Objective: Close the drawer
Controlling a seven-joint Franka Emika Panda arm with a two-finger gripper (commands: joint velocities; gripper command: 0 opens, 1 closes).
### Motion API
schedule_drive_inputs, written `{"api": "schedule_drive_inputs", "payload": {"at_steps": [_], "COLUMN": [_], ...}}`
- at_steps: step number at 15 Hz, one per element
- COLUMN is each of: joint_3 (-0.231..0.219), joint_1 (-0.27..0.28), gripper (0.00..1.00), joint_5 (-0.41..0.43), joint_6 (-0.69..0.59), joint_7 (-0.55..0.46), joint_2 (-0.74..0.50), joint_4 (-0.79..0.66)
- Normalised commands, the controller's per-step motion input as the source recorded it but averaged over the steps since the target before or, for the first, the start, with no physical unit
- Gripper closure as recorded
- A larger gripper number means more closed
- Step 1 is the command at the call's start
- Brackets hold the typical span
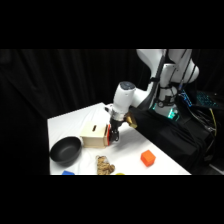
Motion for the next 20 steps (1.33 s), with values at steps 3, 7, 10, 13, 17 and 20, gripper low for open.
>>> {"api": "schedule_drive_inputs", "payload": {"at_steps": [3,7,10,13,17,20], "joint_3": [-0.094,-0.052,-0.045,-0.057,-0.075,-0.068], "joint_1": [0.035,0.012,0.006,0.020,0.034,0.024], "gripper": [0.00,0.00,0.00,0.00,0.00,0.00], "joint_5": [-0.068,-0.037,-0.031,-0.042,-0.059,-0.058], "joint_6": [0.17,0.15,0.12,0.11,0.11,0.10], "joint_7": [0.07,0.03,0.02,0.02,0.03,0.02], "joint_2": [0.12,0.13,0.09,0.06,0.04,0.01], "joint_4": [0.13,0.15,0.14,0.12,0.10,0.06]}}
